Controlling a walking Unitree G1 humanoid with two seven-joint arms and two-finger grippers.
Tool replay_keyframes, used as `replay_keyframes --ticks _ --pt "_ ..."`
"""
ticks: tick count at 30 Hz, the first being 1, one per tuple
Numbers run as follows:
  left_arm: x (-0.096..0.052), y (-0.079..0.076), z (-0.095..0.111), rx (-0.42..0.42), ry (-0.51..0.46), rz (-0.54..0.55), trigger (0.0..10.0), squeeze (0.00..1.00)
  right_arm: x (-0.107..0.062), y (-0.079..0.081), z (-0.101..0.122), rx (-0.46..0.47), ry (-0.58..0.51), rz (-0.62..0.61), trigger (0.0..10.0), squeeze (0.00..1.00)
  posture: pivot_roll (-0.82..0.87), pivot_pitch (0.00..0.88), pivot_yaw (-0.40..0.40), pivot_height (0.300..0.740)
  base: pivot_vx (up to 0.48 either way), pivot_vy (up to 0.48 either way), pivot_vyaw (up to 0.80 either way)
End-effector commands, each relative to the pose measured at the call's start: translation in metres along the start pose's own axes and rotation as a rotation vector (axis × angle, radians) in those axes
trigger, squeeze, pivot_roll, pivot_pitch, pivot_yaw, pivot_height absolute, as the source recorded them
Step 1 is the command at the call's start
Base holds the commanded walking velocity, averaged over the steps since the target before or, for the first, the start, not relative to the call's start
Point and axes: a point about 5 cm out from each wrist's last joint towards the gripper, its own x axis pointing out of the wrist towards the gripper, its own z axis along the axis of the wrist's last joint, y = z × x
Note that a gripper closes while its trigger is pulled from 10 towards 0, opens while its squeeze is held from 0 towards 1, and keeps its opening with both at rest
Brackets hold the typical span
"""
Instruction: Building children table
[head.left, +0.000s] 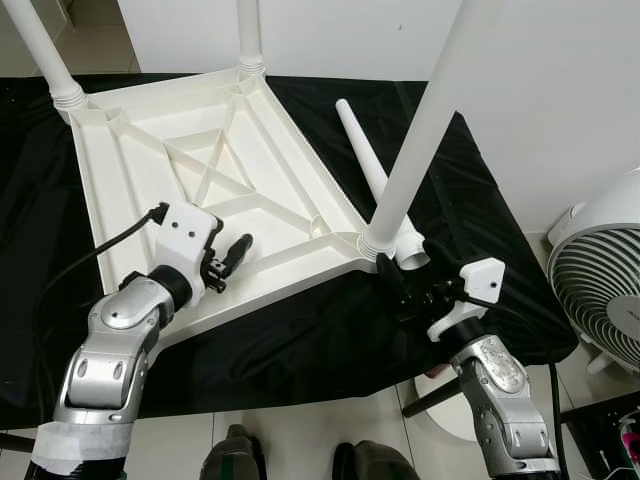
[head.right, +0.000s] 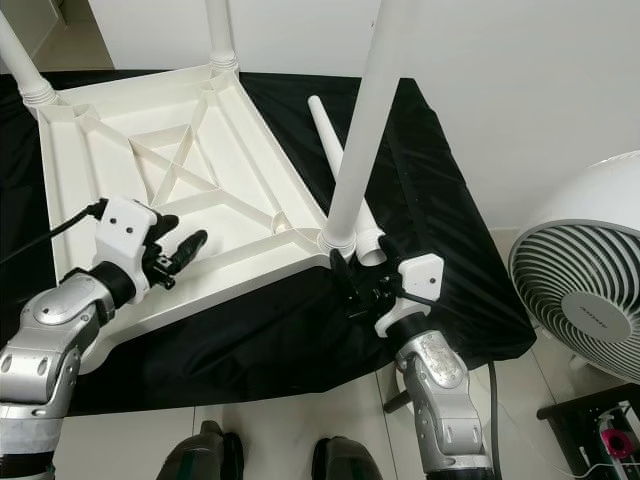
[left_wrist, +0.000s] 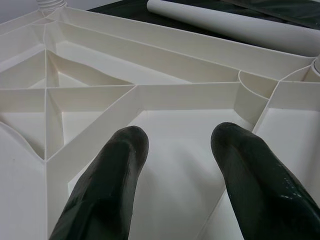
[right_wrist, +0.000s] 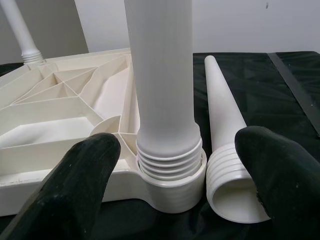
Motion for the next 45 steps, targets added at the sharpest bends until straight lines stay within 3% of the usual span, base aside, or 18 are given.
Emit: replay_keyframes --ticks 1,7,11,14,19,27,36,39,45 --pt "-0.002 -0.001 -0.001 -0.007 -0.005 0.007 10.0 0.00 -0.002 -0.002 -0.003 -0.011 0.008 -0.019 10.0 0.00 0.00 0.076 -0.013 0.740 0.000 0.000 0.00" --pt "-0.005 -0.001 -0.004 0.004 0.005 -0.004 10.0 0.00 -0.001 -0.001 -0.003 -0.014 0.005 -0.018 10.0 0.00 0.00 0.079 -0.012 0.740 0.000 0.000 0.00" --pt "-0.019 -0.002 -0.017 0.086 0.101 -0.146 10.0 0.00 -0.002 -0.003 -0.003 -0.021 0.012 -0.015 10.0 0.00 0.00 0.087 -0.014 0.740 0.000 0.000 0.00" --pt "-0.019 -0.001 -0.018 0.091 0.112 -0.147 10.0 0.00 -0.002 -0.003 -0.003 -0.023 0.013 -0.014 10.0 0.00 0.00 0.087 -0.014 0.740 0.000 0.000 0.00" --pt "-0.015 0.009 -0.025 0.123 0.179 -0.086 10.0 0.00 -0.002 -0.003 -0.003 -0.022 0.013 -0.013 10.0 0.00 0.00 0.094 -0.011 0.740 0.000 0.000 0.00" --pt "-0.010 0.007 -0.023 0.120 0.181 -0.098 10.0 0.00 -0.002 -0.002 -0.003 -0.026 0.014 -0.017 10.0 0.00 -0.01 0.096 -0.006 0.740 0.000 0.000 0.00" --pt "-0.005 0.009 -0.013 0.130 0.134 -0.176 10.0 0.00 -0.002 -0.006 -0.002 -0.041 0.015 -0.021 10.0 0.00 -0.01 0.097 -0.005 0.740 0.000 0.000 0.00" --pt "-0.004 0.003 -0.012 0.134 0.136 -0.248 10.0 0.00 -0.001 -0.007 -0.001 -0.048 0.017 -0.023 10.0 0.00 -0.02 0.092 -0.004 0.740 0.000 0.000 0.00" --pt "0.001 -0.004 -0.017 0.144 0.155 -0.284 10.0 0.00 0.000 -0.006 -0.002 -0.051 0.017 -0.021 10.0 0.00 -0.02 0.091 -0.001 0.740 0.000 0.000 0.00"
